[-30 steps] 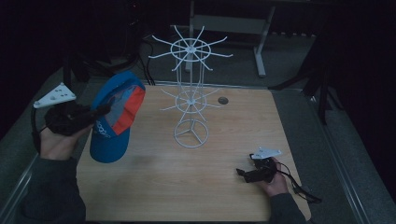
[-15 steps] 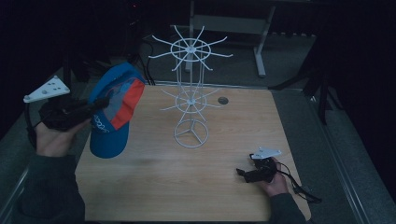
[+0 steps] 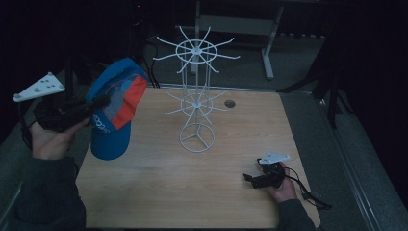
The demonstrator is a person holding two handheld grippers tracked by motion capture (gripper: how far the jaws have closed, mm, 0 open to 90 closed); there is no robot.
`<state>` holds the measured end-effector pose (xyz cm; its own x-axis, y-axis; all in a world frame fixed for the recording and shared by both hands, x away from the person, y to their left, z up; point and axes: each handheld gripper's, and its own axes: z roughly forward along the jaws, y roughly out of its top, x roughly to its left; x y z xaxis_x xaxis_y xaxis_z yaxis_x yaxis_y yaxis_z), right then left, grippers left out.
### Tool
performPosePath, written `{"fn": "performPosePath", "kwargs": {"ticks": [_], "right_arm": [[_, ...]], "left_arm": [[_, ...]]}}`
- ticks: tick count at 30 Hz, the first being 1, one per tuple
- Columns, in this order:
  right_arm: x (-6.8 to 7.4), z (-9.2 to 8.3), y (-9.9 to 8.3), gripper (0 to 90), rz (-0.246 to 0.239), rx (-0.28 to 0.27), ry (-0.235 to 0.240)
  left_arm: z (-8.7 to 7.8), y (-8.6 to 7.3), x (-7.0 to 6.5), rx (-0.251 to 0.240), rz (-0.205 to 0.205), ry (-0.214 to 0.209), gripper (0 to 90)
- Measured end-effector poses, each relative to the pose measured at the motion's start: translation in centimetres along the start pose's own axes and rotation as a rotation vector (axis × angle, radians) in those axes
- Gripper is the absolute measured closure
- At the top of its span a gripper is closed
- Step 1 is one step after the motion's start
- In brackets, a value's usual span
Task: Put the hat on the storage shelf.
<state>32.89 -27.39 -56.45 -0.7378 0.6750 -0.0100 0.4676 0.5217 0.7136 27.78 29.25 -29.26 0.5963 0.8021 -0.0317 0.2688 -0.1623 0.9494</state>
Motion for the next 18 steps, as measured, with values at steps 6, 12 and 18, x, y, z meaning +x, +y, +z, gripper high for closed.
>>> {"fn": "performPosePath", "kwargs": {"ticks": [6,12,18], "right_arm": [[0.0,0.0,0.0,10.7,0.000,0.000,0.000],[0.0,0.0,0.0,10.7,0.000,0.000,0.000],[0.0,0.0,0.0,10.6,0.000,0.000,0.000]], "left_arm": [[-0.3,0.4,0.0,-0.011,0.004,-0.002,88.3],[-0.7,0.8,0.0,-0.022,0.006,-0.004,88.3],[-1.0,1.1,0.0,-0.038,0.000,-0.011,88.3]]}}
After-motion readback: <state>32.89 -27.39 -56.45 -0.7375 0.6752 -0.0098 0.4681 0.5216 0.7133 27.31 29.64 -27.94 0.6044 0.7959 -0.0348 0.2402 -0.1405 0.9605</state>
